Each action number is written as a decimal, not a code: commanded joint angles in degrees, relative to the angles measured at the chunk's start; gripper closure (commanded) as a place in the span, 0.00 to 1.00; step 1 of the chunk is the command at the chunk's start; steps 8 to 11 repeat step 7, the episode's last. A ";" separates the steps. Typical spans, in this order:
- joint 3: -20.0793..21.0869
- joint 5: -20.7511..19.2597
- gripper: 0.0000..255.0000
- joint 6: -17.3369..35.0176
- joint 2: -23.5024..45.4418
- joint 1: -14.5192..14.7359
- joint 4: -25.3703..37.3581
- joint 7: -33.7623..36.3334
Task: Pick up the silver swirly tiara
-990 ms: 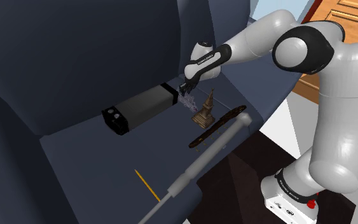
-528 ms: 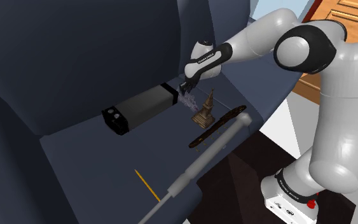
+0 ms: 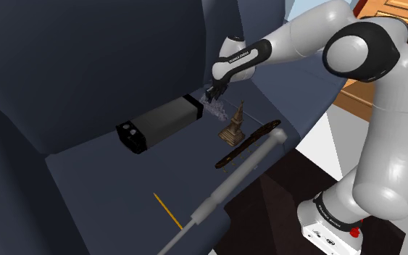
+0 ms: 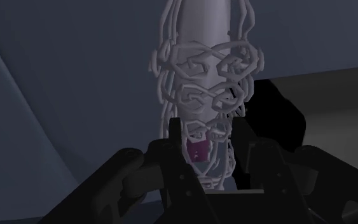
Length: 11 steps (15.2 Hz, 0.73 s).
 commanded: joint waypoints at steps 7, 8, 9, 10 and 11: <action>-0.35 -0.52 1.00 -3.56 -3.17 0.24 0.42 0.47; -0.35 -0.52 1.00 -3.56 -3.17 0.24 0.42 0.47; -0.35 -0.52 1.00 -3.56 -3.17 0.24 0.42 0.47; -0.35 -0.52 1.00 -3.56 -3.17 0.24 0.42 0.47; -0.35 -0.52 1.00 -3.56 -3.17 0.24 0.42 0.47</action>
